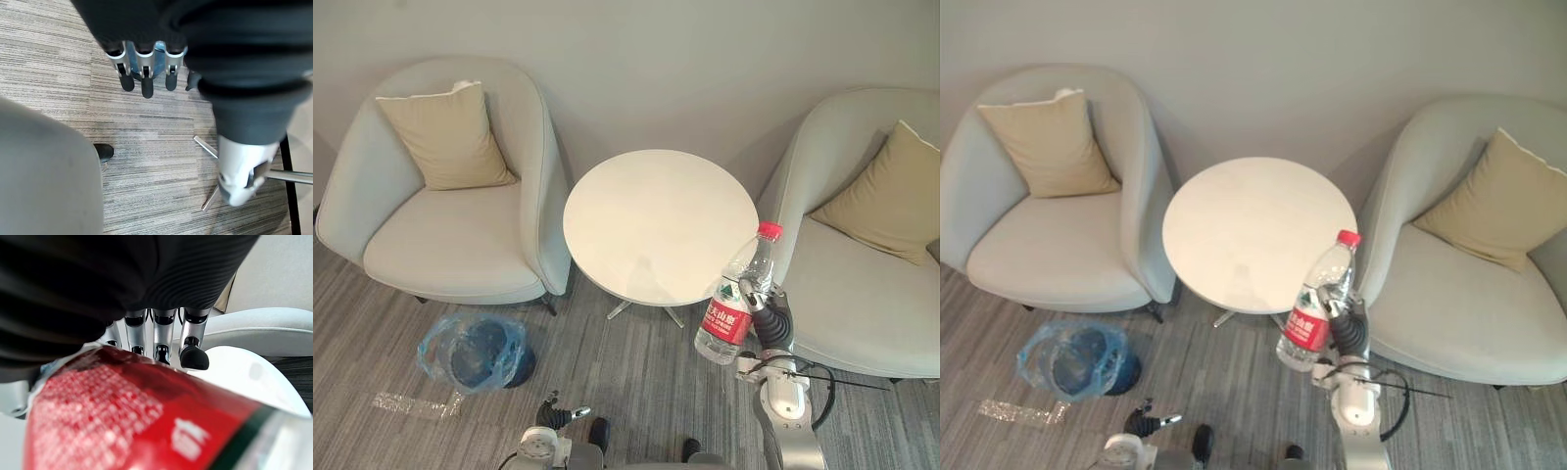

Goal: Gather rubbish on tea table into small bin, then transfer packed bag to large trash can.

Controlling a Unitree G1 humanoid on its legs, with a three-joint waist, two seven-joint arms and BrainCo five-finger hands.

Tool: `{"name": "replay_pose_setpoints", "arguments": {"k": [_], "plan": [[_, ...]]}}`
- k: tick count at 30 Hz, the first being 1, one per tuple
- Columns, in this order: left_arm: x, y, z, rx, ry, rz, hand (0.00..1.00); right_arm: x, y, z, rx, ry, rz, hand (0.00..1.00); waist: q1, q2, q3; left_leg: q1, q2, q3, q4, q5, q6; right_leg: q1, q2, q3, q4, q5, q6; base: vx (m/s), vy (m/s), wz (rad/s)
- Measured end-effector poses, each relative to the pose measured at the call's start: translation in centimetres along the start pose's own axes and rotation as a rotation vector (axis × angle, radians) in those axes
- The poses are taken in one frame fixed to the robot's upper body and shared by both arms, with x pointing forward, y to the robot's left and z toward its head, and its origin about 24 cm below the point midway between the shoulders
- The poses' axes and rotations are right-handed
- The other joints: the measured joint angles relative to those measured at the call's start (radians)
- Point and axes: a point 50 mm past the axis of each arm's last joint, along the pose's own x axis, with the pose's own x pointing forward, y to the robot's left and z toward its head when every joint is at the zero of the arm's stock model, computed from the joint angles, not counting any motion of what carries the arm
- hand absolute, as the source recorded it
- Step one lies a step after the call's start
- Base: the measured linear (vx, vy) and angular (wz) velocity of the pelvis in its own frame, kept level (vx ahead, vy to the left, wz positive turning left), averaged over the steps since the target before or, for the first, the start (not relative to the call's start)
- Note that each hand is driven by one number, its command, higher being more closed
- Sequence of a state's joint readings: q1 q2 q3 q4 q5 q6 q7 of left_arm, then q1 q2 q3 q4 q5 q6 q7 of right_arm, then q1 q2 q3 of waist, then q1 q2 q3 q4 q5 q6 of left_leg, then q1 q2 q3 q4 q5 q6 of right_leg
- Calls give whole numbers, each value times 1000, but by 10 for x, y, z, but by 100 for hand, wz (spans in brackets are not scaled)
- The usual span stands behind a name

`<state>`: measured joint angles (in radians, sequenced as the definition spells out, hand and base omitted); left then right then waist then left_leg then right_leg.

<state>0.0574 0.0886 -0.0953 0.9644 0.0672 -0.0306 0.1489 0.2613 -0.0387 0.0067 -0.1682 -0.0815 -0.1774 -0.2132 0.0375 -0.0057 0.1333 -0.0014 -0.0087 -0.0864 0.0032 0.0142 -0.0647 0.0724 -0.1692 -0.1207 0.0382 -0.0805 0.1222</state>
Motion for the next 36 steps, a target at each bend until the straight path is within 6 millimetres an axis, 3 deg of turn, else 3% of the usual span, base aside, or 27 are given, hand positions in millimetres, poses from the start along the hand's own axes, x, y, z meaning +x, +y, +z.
{"name": "replay_pose_setpoints", "arguments": {"k": [8,9,10,11,12,13,14,15,16,17,19,20,21,23,26,27,29,31,32,33,34,35,36], "plan": [[-2,-2,3,-75,-14,20,0,-3,3,27,29,-111,10,100,1,14,2,-54,-2,-18,52,-2,3,-32,-15,-49,79,-35,-5,-41,-1,16],[-2,-3,4,-88,-17,24,0,-2,5,32,34,-135,20,100,3,21,5,-78,-2,-9,59,-2,15,-51,-19,-60,111,-41,-7,-153,13,29],[-3,-3,3,-87,-17,23,0,-1,7,35,39,-148,24,100,2,27,3,-86,3,12,46,-15,61,-61,-20,-79,121,-40,-8,-114,7,24],[-3,-4,2,-87,-18,24,0,-1,7,36,40,-153,23,100,2,28,1,-85,11,53,36,-22,75,-62,-23,-91,119,-36,-13,-82,-9,45],[-3,-4,2,-91,-14,27,0,-2,7,41,47,-173,15,100,-2,27,-6,-81,41,190,7,-44,100,-52,-32,-136,88,-14,-22,-8,55,73],[-2,-5,7,-93,-23,27,0,0,6,45,46,-198,-6,100,-12,5,-5,-115,75,332,123,-62,122,-52,-67,-177,76,-6,-19,-8,66,93],[-2,-7,7,-90,-18,21,0,3,3,47,36,-210,-28,100,-14,29,-13,-142,127,435,230,-65,143,-52,-60,-206,96,-10,-15,15,87,101],[-3,-17,7,-80,-13,-6,0,6,-1,48,29,-218,-55,100,-26,49,-18,-161,140,488,253,-76,114,-52,-57,-234,128,-25,-10,-30,68,117],[-5,-24,8,-46,-21,-35,0,8,-6,49,26,-223,-88,100,-44,50,-29,-143,115,481,184,-49,74,-53,-78,-270,150,-42,-14,-33,93,113],[-4,-25,12,-17,-38,-46,0,9,-6,49,35,-222,-109,100,-49,27,-34,-117,86,500,96,-50,64,-44,-96,-290,123,-41,-7,-29,94,93],[-3,-29,12,27,-30,-74,0,12,-4,48,42,-220,-120,100,-49,19,-33,-79,60,541,-17,-12,61,-38,-103,-306,87,-17,-3,1,82,48],[-3,-32,13,57,-39,-90,0,16,-2,43,38,-205,-120,100,-47,19,-25,-56,48,533,-90,89,58,-35,-96,-307,87,-15,1,-15,125,32],[-2,-31,14,81,-40,-91,0,19,2,33,25,-161,-112,100,-46,5,-17,-36,34,522,-109,101,63,-20,-96,-300,85,-12,-4,-21,109,24],[-1,-28,12,102,-34,-89,0,18,8,18,-1,-89,-91,100,-43,-14,-10,-15,25,507,-114,95,63,7,-98,-288,76,-14,-11,1,63,24],[-1,-26,11,103,-35,-84,0,17,17,9,2,-49,-57,100,-40,-16,-8,-6,8,496,-114,78,68,15,-111,-276,92,-41,-43,18,44,12],[-1,-26,11,109,-39,-87,0,18,19,6,-2,-37,-46,100,-40,-18,-6,-6,-3,488,-114,77,65,-1,-128,-273,128,-71,-53,22,23,19],[-1,-26,11,133,-41,-92,0,17,19,2,-10,-13,-35,100,-46,-20,-3,-8,-25,446,-114,74,62,-10,-142,-238,184,-141,-110,24,8,37],[-2,-25,8,153,-36,-97,0,14,10,-3,-32,6,-56,100,-64,-26,-1,-18,-47,355,-109,70,61,0,-89,-127,177,-234,-166,28,-41,92],[-2,-22,8,137,-34,-87,0,15,4,-3,-50,2,-66,100,-66,-37,-1,-20,-79,321,-107,54,86,-2,-83,-74,191,-239,-156,118,-38,122],[0,-18,10,125,-39,-73,0,17,0,-3,-71,-2,-58,100,-66,-49,4,-15,-96,285,-108,37,106,-7,-106,-76,261,-231,-123,202,-47,86],[0,-17,11,103,-38,-66,0,18,-2,-4,-86,1,-48,100,-66,-29,13,-13,-89,250,-107,43,114,-63,-98,-52,364,-212,-156,146,-30,43],[1,-18,12,79,-31,-63,0,19,-3,-5,-99,3,-31,100,-65,3,25,-16,-55,216,-99,44,114,-143,-58,-20,482,-210,-186,113,-56,42],[2,-14,8,72,-1,-55,0,16,-1,-10,-94,30,-25,100,-70,57,52,-18,17,169,-66,34,101,-188,57,33,455,-228,-158,82,-23,62]]}}
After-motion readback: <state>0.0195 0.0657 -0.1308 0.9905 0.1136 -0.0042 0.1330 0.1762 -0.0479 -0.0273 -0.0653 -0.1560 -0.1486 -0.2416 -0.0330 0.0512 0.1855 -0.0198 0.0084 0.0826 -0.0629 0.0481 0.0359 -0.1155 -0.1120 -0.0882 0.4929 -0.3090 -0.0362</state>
